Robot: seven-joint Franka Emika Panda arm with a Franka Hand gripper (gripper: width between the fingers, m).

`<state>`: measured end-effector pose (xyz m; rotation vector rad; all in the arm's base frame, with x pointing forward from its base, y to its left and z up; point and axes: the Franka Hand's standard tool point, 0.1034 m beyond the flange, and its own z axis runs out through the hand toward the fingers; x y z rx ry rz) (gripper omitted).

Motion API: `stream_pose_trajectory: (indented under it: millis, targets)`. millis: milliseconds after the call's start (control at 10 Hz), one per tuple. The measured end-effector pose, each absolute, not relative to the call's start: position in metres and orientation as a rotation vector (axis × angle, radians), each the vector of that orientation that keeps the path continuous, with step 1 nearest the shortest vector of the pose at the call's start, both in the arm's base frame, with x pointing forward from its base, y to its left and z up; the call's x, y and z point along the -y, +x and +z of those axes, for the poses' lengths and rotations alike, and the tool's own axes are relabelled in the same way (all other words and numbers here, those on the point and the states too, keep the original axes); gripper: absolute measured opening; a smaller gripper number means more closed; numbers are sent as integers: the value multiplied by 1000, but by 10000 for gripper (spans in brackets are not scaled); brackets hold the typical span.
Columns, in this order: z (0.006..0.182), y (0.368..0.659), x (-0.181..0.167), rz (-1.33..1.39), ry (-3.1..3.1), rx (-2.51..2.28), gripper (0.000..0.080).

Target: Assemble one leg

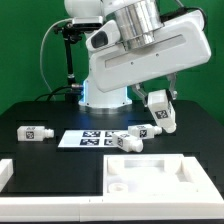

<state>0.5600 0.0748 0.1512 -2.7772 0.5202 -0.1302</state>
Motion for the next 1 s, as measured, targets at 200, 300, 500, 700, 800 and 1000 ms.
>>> stream_pose_trajectory:
  millis: [200, 300, 500, 700, 800, 1000]
  targets:
    - [139, 563, -72, -278, -2820, -476, 284]
    - [142, 572, -71, -346, -2850, -407, 284]
    - [143, 590, -81, -517, -2866, -289, 285]
    - [141, 600, -91, -663, -2857, -199, 285]
    - [144, 602, -89, -801, -2830, -215, 285]
    - [139, 599, -88, -841, -2823, -219, 285]
